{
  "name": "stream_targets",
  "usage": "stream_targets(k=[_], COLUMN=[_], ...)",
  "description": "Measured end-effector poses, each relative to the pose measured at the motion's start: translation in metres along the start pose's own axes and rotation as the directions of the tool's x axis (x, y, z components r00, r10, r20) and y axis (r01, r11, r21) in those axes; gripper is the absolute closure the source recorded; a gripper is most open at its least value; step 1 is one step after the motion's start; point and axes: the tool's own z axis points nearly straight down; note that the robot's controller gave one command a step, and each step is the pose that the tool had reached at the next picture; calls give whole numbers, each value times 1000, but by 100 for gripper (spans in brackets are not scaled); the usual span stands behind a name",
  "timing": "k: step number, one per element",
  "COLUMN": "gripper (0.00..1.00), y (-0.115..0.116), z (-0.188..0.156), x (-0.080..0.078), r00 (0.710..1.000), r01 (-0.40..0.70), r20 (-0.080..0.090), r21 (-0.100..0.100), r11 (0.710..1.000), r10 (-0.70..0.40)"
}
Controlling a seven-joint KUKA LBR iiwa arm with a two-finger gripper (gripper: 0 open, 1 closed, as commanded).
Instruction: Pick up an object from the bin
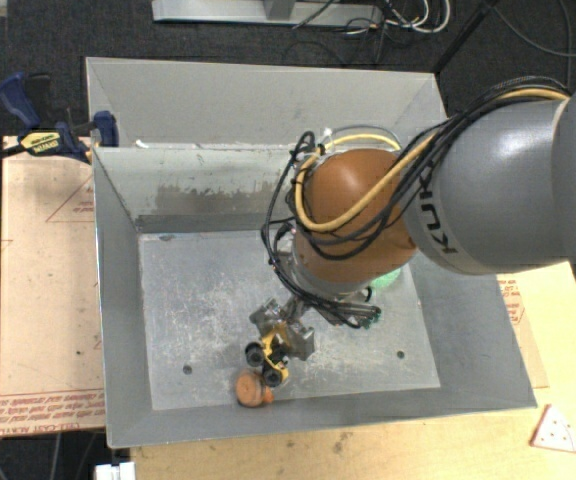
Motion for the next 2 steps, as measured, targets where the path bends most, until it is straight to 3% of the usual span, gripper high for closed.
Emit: stream_targets(k=[1,2], gripper=[100,100], y=[0,-10], z=[0,-158], x=[0,-46], r00=[1000,1000], r01=[-1,21], r20=[0,3], r21=[0,3], r11=[1000,1000], r10=[1,-21])
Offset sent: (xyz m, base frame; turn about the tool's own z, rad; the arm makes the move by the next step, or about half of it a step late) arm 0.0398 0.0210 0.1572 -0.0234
